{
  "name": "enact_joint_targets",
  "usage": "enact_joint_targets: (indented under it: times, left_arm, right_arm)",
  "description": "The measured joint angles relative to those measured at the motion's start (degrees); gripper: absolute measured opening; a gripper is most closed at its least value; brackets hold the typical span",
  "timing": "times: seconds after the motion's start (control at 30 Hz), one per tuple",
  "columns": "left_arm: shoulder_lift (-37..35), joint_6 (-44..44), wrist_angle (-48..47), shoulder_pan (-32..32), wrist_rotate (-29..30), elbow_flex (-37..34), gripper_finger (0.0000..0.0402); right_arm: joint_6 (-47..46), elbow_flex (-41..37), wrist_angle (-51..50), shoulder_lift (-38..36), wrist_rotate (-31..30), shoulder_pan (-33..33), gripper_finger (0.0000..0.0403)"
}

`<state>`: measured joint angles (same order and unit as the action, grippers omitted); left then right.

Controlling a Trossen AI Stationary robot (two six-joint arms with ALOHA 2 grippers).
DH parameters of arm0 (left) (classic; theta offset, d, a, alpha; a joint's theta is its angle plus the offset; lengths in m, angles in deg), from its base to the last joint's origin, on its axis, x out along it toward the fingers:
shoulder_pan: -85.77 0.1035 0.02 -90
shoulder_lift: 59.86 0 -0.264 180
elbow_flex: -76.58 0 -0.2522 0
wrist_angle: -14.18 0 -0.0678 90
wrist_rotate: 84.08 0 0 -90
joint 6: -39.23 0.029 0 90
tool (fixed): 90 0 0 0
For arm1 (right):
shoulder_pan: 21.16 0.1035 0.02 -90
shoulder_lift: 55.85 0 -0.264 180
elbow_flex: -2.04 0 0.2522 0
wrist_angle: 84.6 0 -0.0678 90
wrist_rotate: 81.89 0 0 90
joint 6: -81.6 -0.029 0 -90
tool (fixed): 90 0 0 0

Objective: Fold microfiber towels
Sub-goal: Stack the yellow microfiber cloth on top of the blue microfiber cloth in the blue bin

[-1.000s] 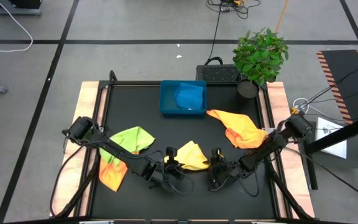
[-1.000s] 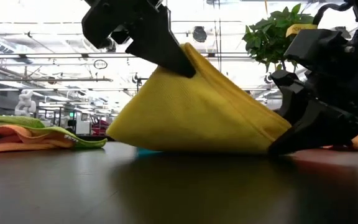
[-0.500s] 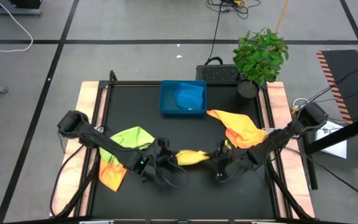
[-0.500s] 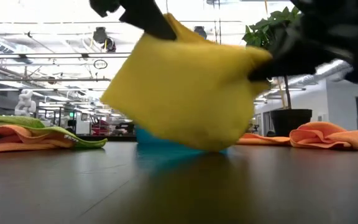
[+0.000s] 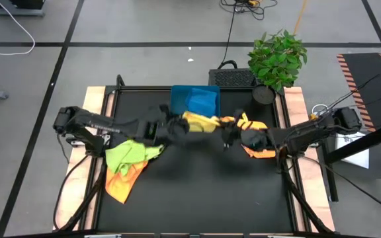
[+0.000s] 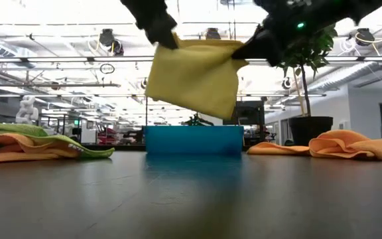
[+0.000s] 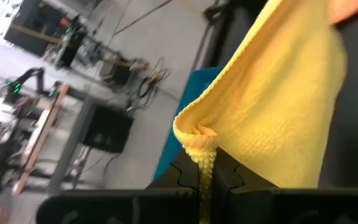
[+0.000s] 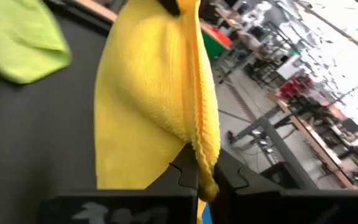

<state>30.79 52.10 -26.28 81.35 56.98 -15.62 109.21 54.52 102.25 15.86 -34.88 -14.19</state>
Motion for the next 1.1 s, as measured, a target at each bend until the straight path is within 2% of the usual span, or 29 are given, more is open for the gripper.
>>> enact_joint_targets:
  times: [0.2,0.33,0.5,0.67,0.73,0.83,1.0,1.1]
  left_arm:
    - [-0.8,3.7,6.2,12.3,-10.5,0.0,0.0002]
    - [-0.6,5.3,9.4,17.0,-15.1,0.0,0.0002]
    - [-0.2,7.0,16.4,20.0,-18.6,-4.5,0.0002]
    - [-0.3,8.1,28.1,24.5,-26.3,-11.4,0.0002]
    - [-0.3,6.6,30.4,25.8,-29.6,-13.3,0.0002]
    - [-0.3,6.9,32.8,26.6,-29.7,-15.4,0.0002]
    - [-0.3,7.5,31.9,26.7,-27.6,-16.1,0.0002]
    - [-0.3,5.3,30.3,26.4,-28.0,-16.1,0.0002]
  right_arm:
    - [3.3,0.0,3.3,0.3,8.2,-12.5,0.0]
    - [3.0,0.0,3.2,0.3,15.3,-19.4,0.0]
    - [2.2,0.0,2.6,0.2,24.0,-23.8,0.0]
    - [3.0,0.0,3.0,0.8,25.7,-27.1,0.0]
    - [0.8,0.0,2.6,1.9,28.5,-28.3,0.0]
    - [-0.8,0.0,4.0,5.4,32.2,-29.5,0.0]
    - [2.7,0.0,11.9,11.7,29.8,-30.6,0.0]
    - [1.7,0.0,13.8,13.6,31.4,-31.4,0.0]
